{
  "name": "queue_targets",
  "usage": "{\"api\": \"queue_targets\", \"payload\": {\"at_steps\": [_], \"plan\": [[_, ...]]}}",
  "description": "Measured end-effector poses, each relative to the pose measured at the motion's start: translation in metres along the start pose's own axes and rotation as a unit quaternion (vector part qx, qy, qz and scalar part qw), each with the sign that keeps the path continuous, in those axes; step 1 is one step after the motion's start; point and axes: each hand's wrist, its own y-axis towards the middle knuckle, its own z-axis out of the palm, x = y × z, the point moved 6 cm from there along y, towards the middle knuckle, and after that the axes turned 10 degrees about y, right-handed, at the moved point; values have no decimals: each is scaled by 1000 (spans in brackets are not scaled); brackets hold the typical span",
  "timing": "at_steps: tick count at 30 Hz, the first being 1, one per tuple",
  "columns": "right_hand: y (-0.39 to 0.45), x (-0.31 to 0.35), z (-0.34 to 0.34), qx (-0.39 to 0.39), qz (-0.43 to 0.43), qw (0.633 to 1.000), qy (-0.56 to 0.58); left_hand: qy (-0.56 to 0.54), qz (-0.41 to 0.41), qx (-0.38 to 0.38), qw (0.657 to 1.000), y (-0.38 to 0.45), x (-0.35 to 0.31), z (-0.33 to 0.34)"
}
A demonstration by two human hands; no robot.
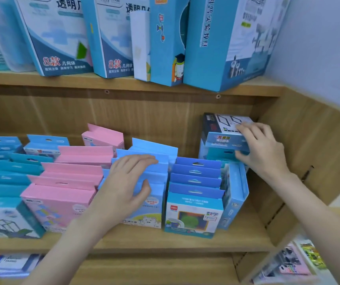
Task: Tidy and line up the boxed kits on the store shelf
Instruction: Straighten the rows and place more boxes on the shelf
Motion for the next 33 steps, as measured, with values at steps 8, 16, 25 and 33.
{"api": "queue_targets", "payload": {"at_steps": [8, 16, 25, 33], "plan": [[-13, 21, -38, -69, -84, 994, 20, -160, -148, -23, 976, 20, -11, 5], [-38, 73, -43, -76, -231, 966, 85, -457, -336, 124, 814, 51, -14, 45], [-58, 60, -6, -81, -153, 977, 127, -109, -128, -65, 984, 17, -32, 15], [-47, 55, -2, -71, -176, 975, 119, 74, -15, 38, 996, 6, -27, 52]]}}
